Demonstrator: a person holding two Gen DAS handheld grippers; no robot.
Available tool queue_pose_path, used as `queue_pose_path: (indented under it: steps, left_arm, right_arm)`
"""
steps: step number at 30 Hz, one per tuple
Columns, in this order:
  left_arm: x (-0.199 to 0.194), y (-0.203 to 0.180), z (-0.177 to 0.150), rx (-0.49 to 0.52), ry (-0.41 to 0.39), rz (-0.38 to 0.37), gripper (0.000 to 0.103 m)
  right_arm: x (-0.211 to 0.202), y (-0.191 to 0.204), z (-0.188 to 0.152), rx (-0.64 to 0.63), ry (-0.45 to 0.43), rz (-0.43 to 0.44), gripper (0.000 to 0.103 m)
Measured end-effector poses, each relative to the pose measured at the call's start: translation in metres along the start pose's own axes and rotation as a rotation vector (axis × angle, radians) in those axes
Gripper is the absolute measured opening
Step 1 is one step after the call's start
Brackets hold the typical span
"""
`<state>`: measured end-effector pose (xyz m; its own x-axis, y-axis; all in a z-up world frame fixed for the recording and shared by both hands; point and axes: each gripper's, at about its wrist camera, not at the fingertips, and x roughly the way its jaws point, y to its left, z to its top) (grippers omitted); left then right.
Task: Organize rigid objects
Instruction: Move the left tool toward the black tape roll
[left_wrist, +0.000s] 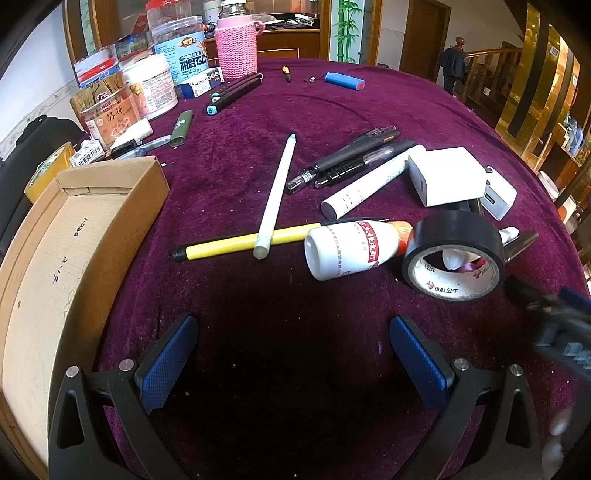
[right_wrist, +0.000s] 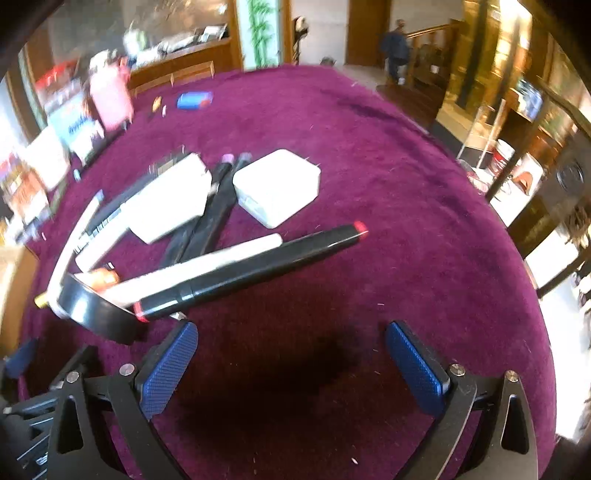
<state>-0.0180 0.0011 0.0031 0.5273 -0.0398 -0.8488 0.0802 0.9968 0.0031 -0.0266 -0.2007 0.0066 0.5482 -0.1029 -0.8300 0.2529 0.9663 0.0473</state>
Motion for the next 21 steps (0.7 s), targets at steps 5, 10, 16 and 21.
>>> queue_pose_path:
  steps: [5, 10, 16, 21]
  left_arm:
    - [0.000, -0.001, 0.000, -0.006, 0.000, 0.002, 0.103]
    - [0.001, 0.000, 0.001, -0.013, -0.001, 0.006, 0.103]
    - [-0.001, 0.002, 0.000, -0.019, -0.008, -0.014, 0.103]
    - [-0.024, 0.015, -0.004, -0.072, -0.092, -0.093, 0.094]
  right_arm:
    - [-0.084, -0.016, -0.017, 0.046, -0.450, -0.104, 0.102]
    - [-0.069, -0.031, 0.007, 0.100, -0.406, -0.037, 0.102]
    - [-0.025, -0.044, 0.019, 0.174, -0.325, -0.062, 0.092]
    - [-0.048, -0.057, 0.010, 0.209, -0.451, -0.075, 0.088]
